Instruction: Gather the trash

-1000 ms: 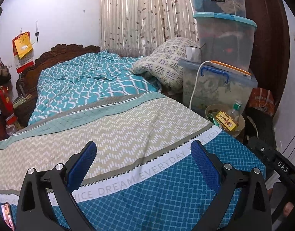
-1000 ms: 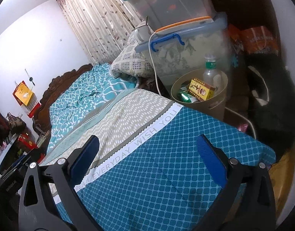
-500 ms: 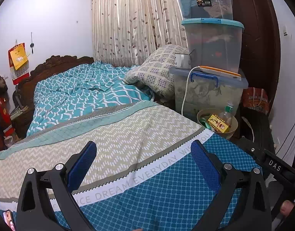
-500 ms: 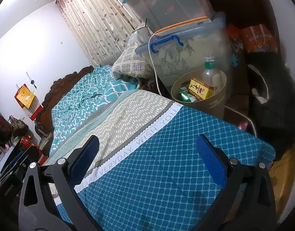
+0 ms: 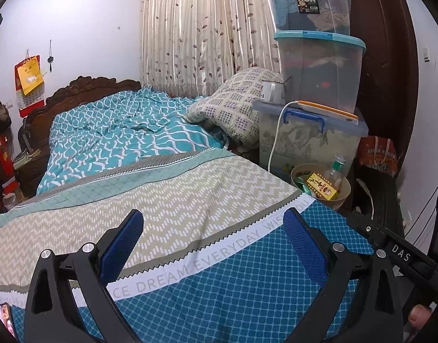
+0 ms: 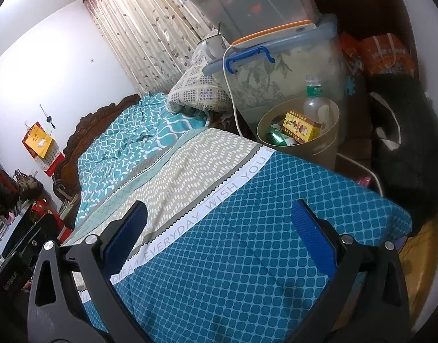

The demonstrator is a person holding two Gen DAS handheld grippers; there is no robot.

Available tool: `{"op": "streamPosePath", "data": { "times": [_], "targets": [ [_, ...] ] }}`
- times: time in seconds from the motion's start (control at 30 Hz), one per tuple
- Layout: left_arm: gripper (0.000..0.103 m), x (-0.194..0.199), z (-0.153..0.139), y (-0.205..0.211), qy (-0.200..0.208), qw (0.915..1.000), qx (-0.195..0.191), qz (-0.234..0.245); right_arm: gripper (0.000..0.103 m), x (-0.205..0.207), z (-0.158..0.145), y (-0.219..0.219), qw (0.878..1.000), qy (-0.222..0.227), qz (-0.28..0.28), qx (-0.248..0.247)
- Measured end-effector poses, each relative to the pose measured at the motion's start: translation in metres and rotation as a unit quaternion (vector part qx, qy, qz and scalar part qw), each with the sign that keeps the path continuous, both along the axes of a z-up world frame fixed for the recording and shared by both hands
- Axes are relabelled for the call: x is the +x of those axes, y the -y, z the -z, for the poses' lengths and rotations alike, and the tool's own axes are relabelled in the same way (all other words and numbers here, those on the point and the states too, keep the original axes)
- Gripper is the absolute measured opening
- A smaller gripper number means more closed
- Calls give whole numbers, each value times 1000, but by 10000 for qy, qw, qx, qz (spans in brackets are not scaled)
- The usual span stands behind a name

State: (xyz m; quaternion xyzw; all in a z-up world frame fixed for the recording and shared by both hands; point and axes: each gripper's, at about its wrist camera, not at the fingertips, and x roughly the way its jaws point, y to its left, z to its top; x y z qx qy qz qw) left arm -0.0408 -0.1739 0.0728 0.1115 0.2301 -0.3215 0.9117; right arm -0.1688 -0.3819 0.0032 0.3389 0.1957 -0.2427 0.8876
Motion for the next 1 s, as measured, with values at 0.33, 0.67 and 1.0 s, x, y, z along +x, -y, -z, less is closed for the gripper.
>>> {"op": "streamPosePath", "data": {
  "times": [0.33,0.67,1.0],
  "targets": [
    [94,-1,8,5,53,9992,408,1,99,2,1,-6,10000,-29,-53,-57],
    [94,-2,7,3,-29,9994,299,140,99,1,3,-6,10000,-32,-37,-5],
    [94,3,8,-2,-83,9997,220,60,99,3,5,-7,9999,-81,-78,13]
  ]
}}
